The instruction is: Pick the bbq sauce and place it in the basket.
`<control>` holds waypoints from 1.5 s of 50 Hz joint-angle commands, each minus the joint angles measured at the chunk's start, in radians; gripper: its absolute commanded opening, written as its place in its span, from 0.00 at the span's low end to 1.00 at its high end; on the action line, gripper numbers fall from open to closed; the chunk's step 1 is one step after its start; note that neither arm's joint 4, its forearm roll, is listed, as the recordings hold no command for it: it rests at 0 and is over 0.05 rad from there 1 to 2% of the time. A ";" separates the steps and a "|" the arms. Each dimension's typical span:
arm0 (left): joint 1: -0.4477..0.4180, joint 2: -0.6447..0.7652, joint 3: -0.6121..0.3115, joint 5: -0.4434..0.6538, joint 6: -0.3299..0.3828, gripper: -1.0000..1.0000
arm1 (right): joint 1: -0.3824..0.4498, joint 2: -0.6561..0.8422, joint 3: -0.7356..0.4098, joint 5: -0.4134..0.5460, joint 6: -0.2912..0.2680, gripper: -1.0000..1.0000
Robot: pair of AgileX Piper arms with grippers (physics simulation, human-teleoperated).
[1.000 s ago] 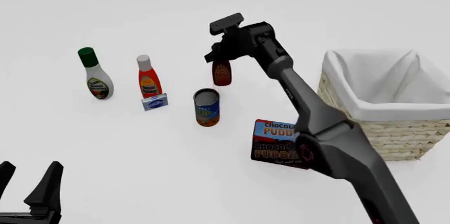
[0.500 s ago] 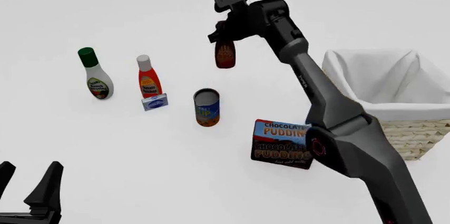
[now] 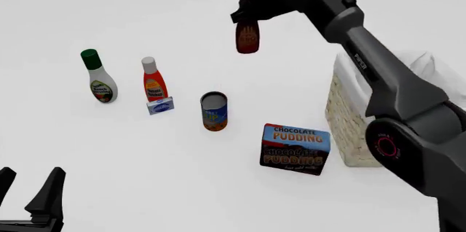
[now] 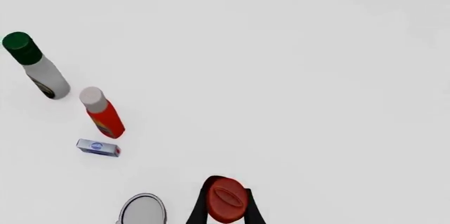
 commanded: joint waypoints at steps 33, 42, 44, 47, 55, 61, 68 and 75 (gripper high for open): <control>0.000 0.000 0.000 0.000 0.000 1.00 | -0.078 -0.433 0.463 -0.126 -0.009 0.00; 0.000 0.000 0.000 0.000 0.000 1.00 | -0.100 -0.493 0.520 -0.133 -0.015 0.00; 0.000 0.000 0.000 0.000 0.000 1.00 | -0.107 -0.510 0.534 -0.134 -0.015 0.00; 0.000 0.000 0.000 0.000 0.000 1.00 | -0.114 -0.524 0.542 -0.133 -0.016 0.00; 0.000 0.000 0.000 0.000 0.000 1.00 | -0.129 -0.564 0.584 -0.141 -0.017 0.00; 0.000 0.000 0.000 0.000 0.000 1.00 | -0.152 -0.606 0.628 -0.149 -0.014 0.00; 0.000 0.000 0.000 0.000 0.000 1.00 | -0.174 -0.632 0.656 -0.156 -0.015 0.00; 0.000 0.000 0.000 0.000 0.000 1.00 | -0.200 -0.659 0.672 -0.153 -0.019 0.00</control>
